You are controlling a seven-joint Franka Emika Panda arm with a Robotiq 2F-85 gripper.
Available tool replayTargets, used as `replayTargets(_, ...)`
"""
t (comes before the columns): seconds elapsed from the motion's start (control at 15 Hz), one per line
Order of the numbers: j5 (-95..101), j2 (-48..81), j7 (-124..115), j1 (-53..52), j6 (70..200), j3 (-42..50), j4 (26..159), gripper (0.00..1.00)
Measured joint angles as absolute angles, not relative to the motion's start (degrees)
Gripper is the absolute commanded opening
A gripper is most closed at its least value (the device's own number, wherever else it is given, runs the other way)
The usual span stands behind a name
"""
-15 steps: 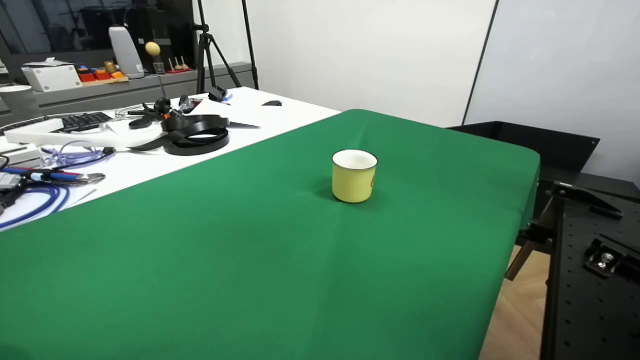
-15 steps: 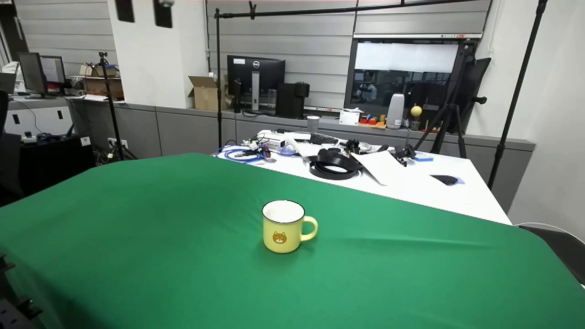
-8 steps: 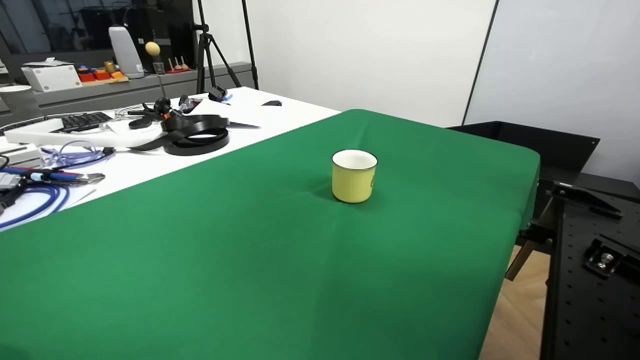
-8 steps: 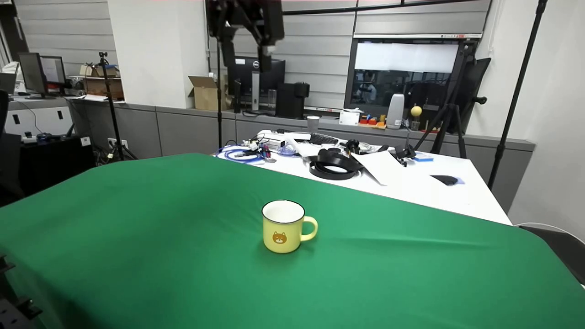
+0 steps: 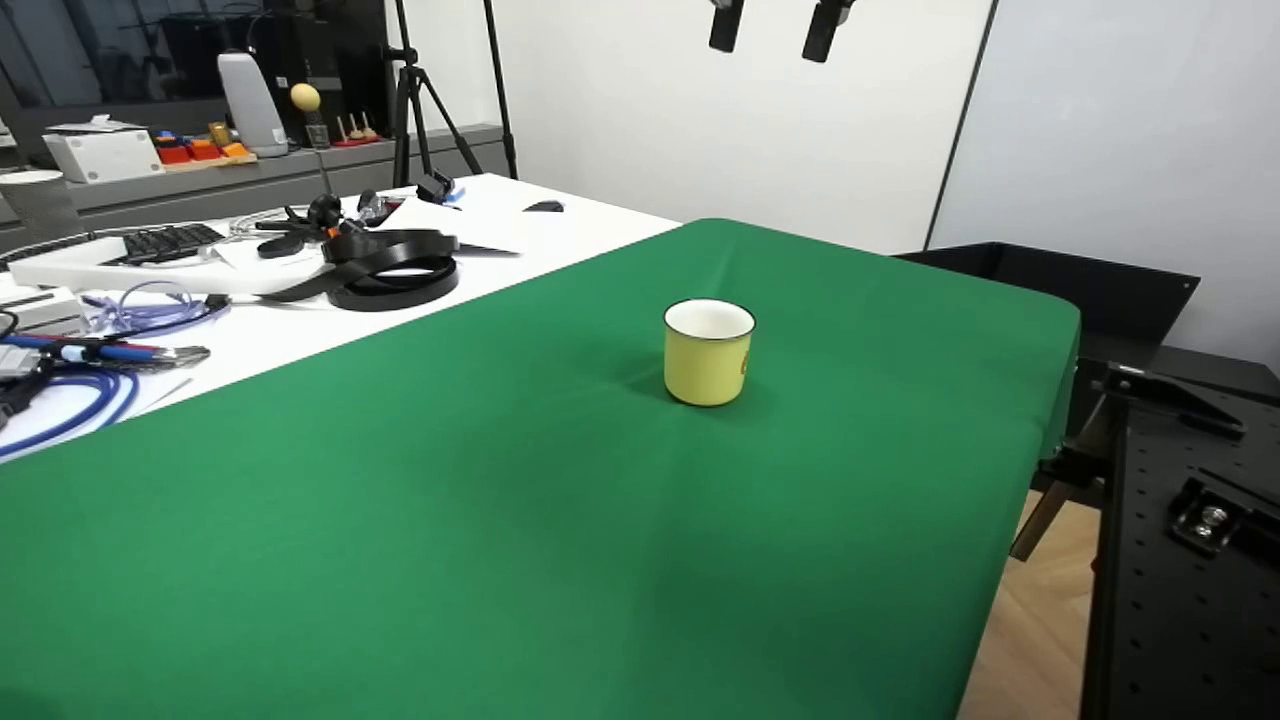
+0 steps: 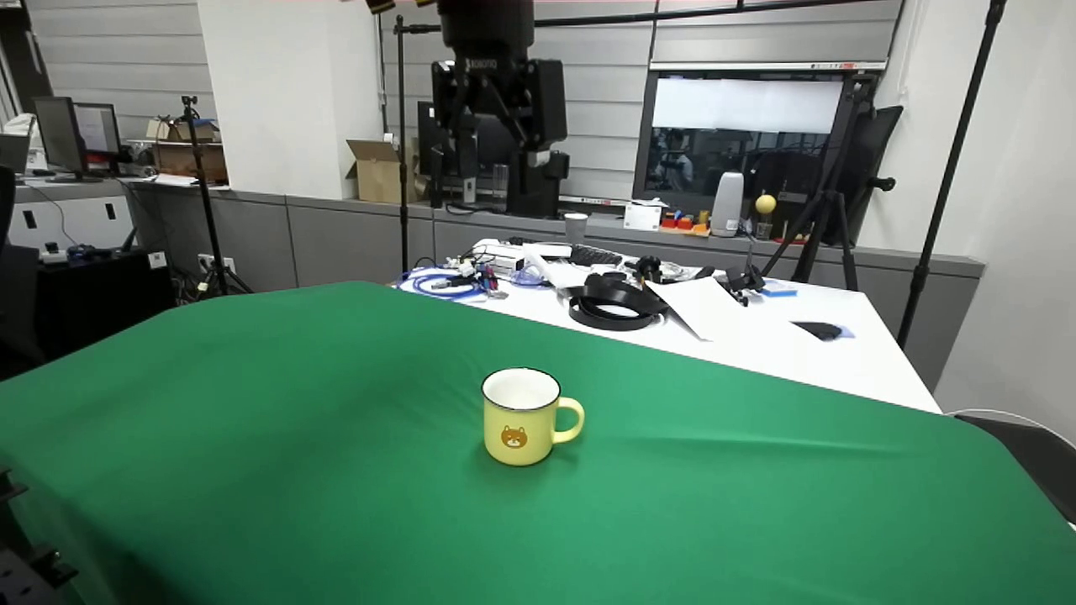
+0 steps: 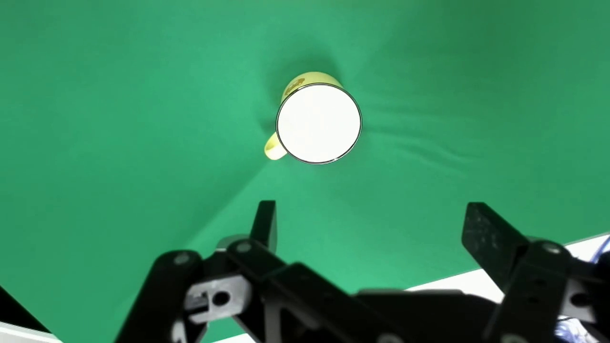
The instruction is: Move the yellow cup to the left
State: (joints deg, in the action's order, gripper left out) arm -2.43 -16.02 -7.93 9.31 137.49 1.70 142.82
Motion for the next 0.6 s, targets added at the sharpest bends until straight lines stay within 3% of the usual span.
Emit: replayTargets(0.6, 4.9, 1.0, -7.9, 8.5, 137.4, 1.7, 134.2, 1.00)
